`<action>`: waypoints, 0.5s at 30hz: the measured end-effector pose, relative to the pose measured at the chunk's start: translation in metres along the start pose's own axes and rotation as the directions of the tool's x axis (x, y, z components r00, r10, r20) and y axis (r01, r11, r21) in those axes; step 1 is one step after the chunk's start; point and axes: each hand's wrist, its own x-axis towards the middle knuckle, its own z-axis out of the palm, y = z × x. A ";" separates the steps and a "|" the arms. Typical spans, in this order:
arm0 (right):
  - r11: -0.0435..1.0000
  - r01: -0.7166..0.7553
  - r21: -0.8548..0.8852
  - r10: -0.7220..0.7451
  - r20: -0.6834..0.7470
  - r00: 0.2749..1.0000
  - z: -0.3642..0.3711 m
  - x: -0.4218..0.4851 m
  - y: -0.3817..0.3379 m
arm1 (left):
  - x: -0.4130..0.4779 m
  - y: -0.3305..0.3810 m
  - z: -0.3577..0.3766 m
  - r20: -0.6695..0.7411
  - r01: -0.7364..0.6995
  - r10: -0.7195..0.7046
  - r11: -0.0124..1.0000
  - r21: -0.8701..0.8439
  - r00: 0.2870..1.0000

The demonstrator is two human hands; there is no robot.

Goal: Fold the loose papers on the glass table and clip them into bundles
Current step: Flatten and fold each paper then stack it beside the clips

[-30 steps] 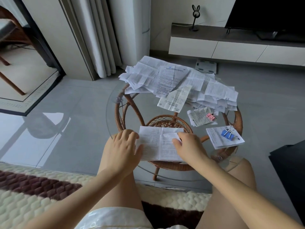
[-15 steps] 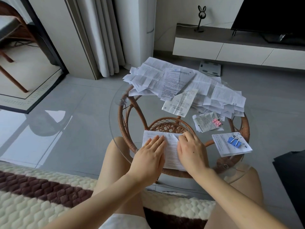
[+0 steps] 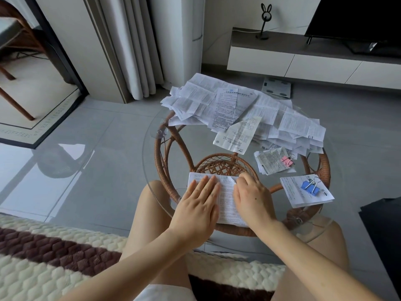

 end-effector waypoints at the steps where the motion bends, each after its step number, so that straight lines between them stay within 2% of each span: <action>1: 1.000 -0.003 -0.004 0.003 0.001 1.000 0.000 0.001 0.000 | 0.000 0.000 0.000 -0.001 0.004 -0.004 1.000 -0.004 1.000; 12: 0.999 -0.015 -0.036 0.017 0.050 0.999 0.003 0.002 0.001 | 0.004 0.001 -0.007 0.079 0.040 -0.043 0.999 0.034 0.996; 15: 0.995 -0.095 -0.002 0.095 0.087 0.992 -0.006 0.005 0.001 | 0.005 0.003 -0.009 0.094 0.054 -0.058 0.998 0.045 0.994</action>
